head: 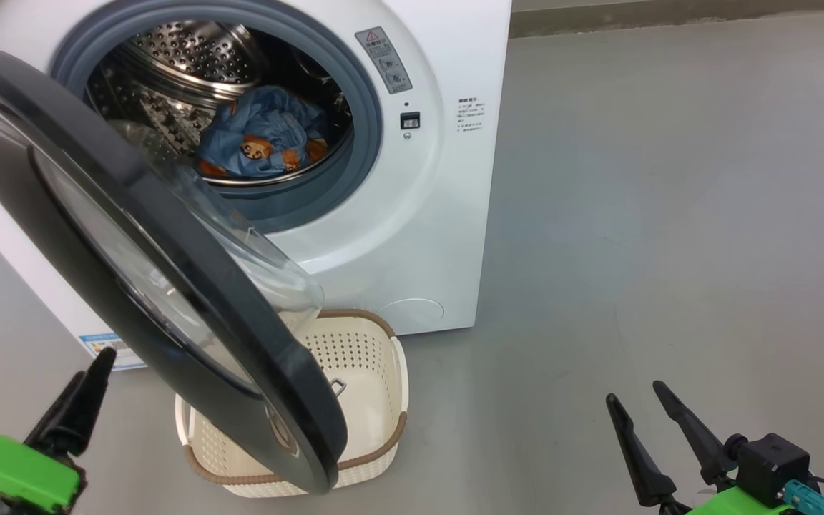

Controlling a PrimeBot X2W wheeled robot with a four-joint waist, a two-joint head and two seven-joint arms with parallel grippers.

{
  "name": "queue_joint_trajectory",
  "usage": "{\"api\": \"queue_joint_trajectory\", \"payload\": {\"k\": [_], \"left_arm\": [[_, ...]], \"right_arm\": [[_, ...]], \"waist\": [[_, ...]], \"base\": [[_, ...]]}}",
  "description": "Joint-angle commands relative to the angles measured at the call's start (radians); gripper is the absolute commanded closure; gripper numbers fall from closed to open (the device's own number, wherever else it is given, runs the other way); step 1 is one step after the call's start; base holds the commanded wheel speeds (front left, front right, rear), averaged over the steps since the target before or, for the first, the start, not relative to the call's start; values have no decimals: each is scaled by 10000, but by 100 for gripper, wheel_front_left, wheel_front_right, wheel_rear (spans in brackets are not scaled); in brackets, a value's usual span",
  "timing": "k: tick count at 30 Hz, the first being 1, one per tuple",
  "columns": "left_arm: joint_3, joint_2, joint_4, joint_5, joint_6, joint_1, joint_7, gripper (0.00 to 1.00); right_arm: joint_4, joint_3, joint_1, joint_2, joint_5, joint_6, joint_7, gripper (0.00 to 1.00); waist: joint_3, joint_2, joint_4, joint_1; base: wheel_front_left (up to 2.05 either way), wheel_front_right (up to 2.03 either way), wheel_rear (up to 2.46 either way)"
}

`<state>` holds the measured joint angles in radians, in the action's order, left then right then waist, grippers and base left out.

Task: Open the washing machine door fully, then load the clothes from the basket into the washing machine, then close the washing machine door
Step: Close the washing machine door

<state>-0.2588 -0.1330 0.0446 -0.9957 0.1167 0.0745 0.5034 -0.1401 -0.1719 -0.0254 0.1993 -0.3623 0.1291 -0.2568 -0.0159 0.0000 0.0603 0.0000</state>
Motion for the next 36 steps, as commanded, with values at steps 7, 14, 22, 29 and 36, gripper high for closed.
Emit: {"api": "queue_joint_trajectory", "payload": {"k": [7, 14, 22, 29, 36], "left_arm": [[1082, -906, 64, 1922, 134, -607, -2989, 0], [2695, -1622, -1271, 3262, 138, -1031, -6424, 0], [3332, -1673, -2113, 4542, 139, -1050, -7637, 0], [2927, -1113, -1367, 5429, 139, -1486, -7649, 0], [2561, -582, -841, 5987, 139, -1928, -7650, 0]], "right_arm": [[309, -31, -16, 195, 77, 16, -49, 0], [333, -48, -8, 217, 93, 16, -49, 0], [293, -20, -58, 238, 79, 16, -49, 0], [292, 18, -82, 250, 74, 16, -49, 0], [292, 62, -125, 234, 72, 16, -49, 0]], "waist": [[-52, 0, -82, 0], [-64, 0, -130, 0], [-18, 0, -110, 0], [-16, 0, -64, 0], [24, 0, -2, 0]], "base": [[0, 0, 0], [0, 0, 0], [0, 0, 0], [0, 0, 0], [0, 0, 0]]}}
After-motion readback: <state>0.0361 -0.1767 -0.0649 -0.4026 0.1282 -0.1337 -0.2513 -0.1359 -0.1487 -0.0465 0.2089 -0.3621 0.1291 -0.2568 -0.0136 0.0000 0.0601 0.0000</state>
